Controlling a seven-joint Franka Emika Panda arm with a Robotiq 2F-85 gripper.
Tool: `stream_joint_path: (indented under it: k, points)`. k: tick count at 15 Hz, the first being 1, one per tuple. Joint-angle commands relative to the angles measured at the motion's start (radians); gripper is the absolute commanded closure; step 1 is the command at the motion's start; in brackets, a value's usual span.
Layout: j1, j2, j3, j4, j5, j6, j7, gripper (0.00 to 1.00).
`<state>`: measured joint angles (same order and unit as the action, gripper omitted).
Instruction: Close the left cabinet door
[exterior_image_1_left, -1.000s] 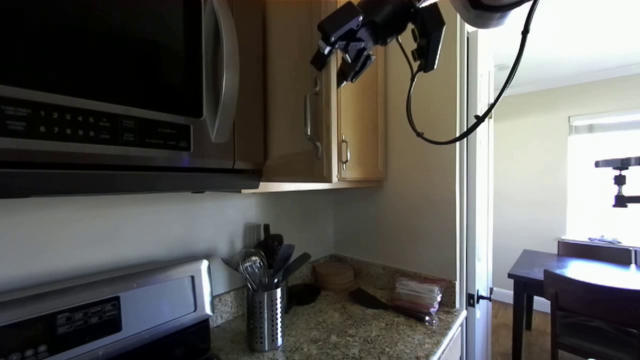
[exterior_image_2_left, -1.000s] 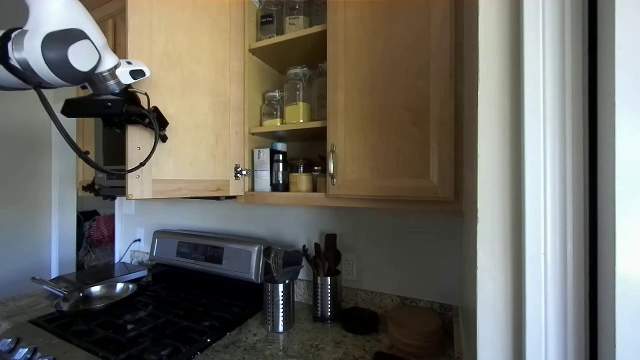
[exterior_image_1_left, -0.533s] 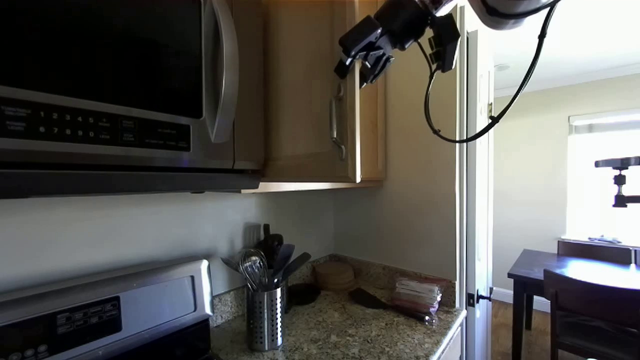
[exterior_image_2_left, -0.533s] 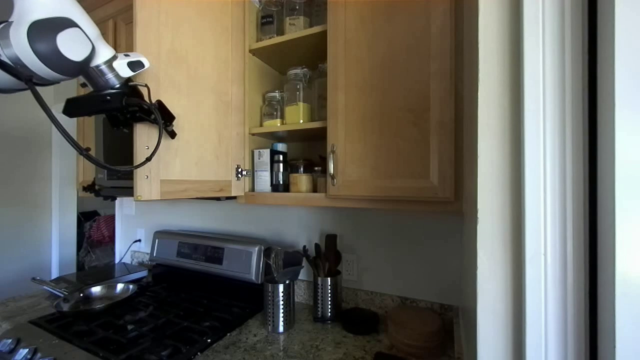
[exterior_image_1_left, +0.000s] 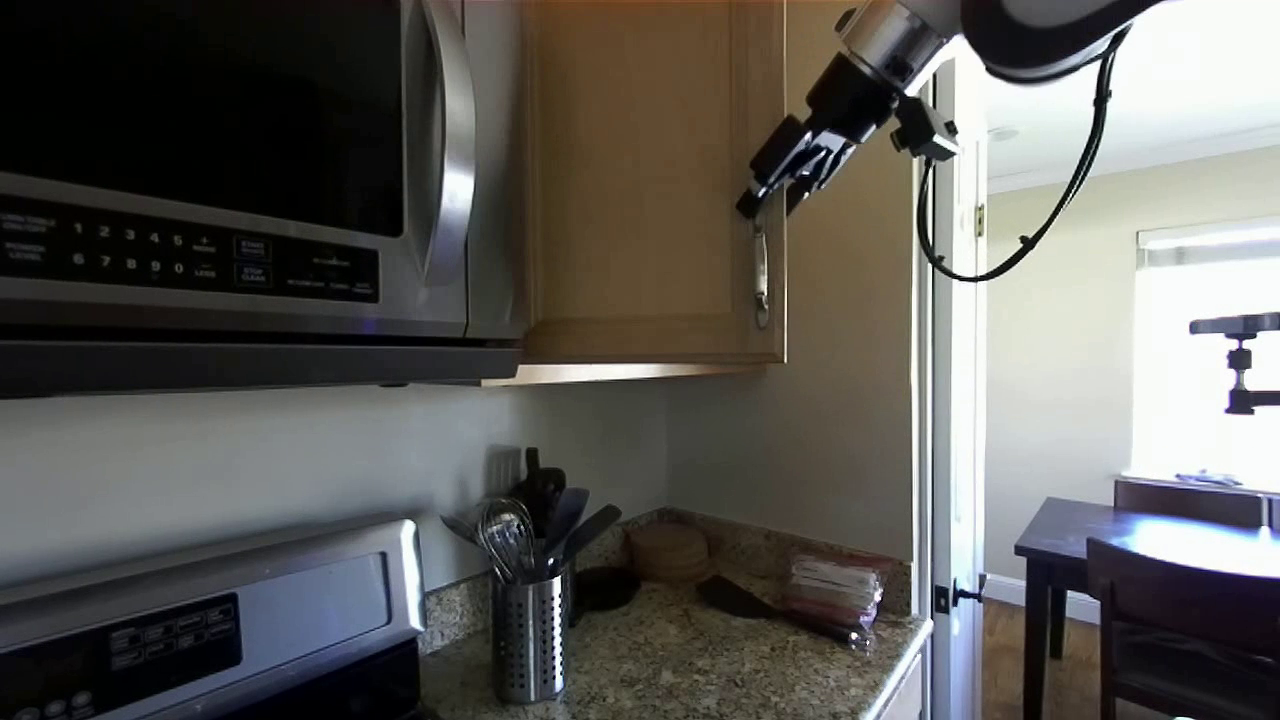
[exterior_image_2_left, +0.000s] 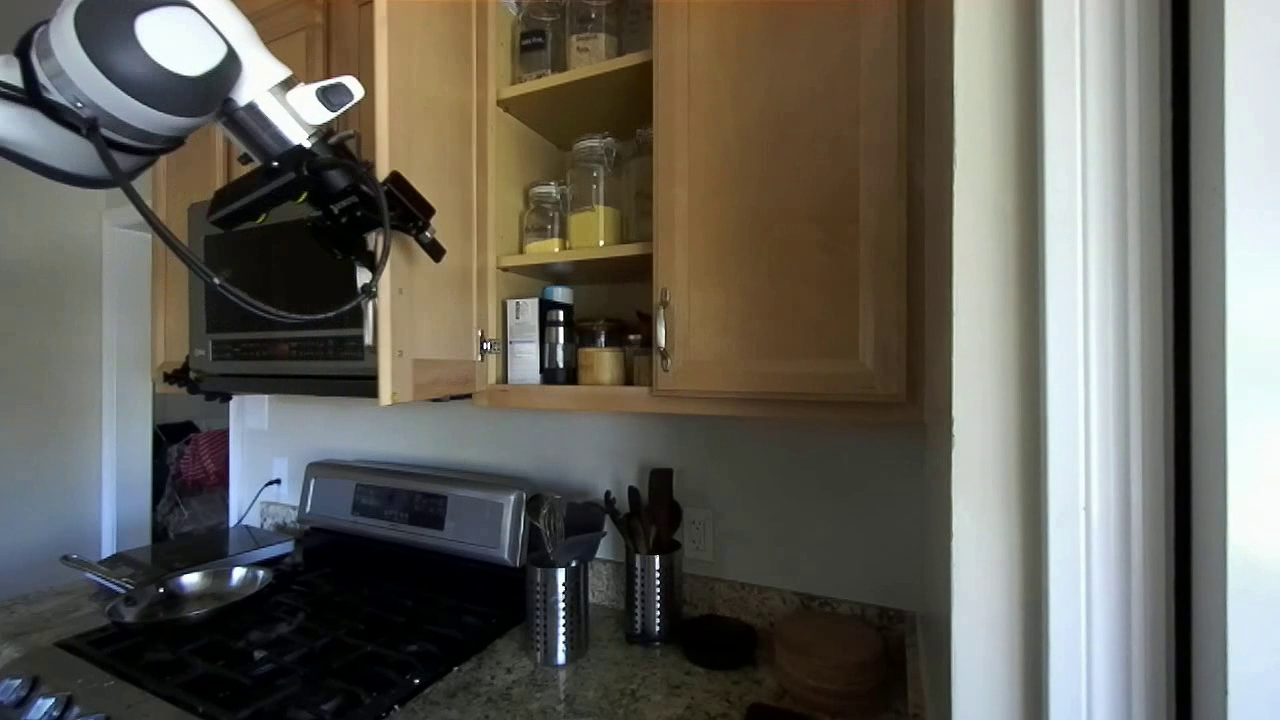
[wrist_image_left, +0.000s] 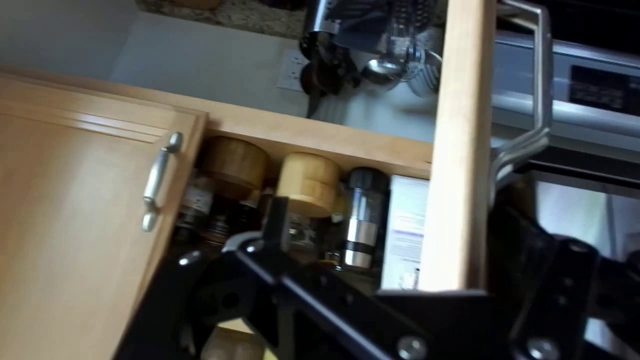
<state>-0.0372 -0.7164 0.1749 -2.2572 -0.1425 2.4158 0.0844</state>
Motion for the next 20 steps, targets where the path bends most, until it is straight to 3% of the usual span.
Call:
stream_joint_path:
  k: [1,6,8,14,15,16,17,20]
  points:
    - [-0.092,0.079,0.010,0.010,-0.091,0.034,0.050,0.00]
    - [-0.094,0.144,0.004,0.018,-0.126,0.034,0.061,0.00]
    - [-0.050,0.144,-0.015,0.023,-0.093,-0.011,0.015,0.00]
    - [0.137,0.132,-0.096,0.042,0.088,-0.301,-0.198,0.00]
    - [0.160,0.130,-0.106,0.046,0.119,-0.345,-0.225,0.05]
    - [0.182,0.132,-0.115,0.054,0.149,-0.385,-0.258,0.25]
    - [0.201,0.135,-0.125,0.066,0.176,-0.419,-0.288,0.33]
    - [0.224,0.121,-0.127,0.073,0.185,-0.431,-0.340,0.41]
